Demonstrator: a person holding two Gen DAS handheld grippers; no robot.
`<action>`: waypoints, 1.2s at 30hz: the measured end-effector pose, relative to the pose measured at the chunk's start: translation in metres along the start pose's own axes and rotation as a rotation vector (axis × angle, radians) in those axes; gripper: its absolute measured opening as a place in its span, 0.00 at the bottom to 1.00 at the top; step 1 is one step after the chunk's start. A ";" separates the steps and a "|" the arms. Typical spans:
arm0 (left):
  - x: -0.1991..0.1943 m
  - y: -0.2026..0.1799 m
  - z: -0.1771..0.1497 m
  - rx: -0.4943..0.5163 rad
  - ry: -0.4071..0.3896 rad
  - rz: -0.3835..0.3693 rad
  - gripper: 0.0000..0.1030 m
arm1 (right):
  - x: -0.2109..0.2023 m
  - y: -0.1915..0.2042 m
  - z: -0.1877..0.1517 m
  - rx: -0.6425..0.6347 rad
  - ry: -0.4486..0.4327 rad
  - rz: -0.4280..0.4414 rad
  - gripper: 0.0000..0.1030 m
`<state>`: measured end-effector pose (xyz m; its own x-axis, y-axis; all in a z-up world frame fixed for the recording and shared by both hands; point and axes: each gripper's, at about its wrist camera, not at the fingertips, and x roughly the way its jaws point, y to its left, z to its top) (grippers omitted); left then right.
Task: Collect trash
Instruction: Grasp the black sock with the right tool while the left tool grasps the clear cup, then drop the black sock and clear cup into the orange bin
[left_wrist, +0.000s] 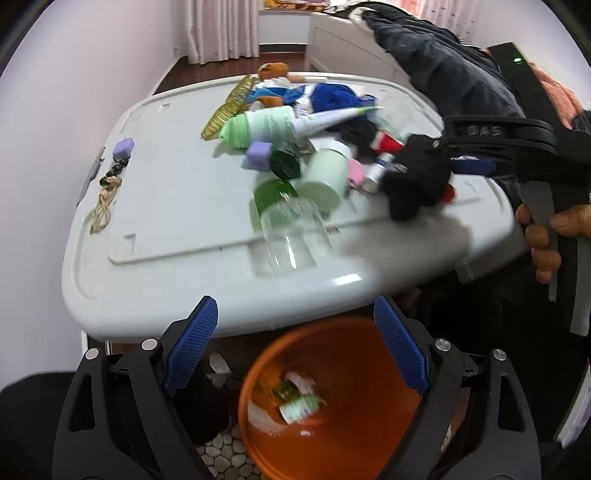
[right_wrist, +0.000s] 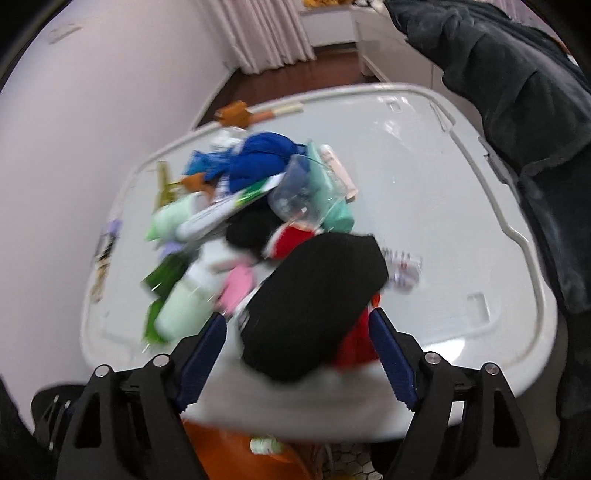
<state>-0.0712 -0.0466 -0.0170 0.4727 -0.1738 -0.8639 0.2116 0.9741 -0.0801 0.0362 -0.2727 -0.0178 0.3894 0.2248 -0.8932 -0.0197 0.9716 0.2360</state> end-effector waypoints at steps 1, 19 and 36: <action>0.007 0.001 0.004 -0.007 -0.002 0.012 0.82 | 0.011 0.000 0.006 0.006 0.016 -0.003 0.72; 0.066 -0.005 0.026 -0.113 -0.059 0.022 0.46 | -0.057 -0.018 -0.010 -0.037 -0.225 0.146 0.12; -0.082 -0.002 0.016 0.025 -0.260 0.004 0.46 | -0.146 0.027 -0.052 -0.149 -0.234 0.283 0.12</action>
<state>-0.0963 -0.0365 0.0618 0.6771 -0.2043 -0.7070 0.2287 0.9715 -0.0617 -0.0696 -0.2755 0.0994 0.5487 0.4787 -0.6854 -0.2830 0.8778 0.3865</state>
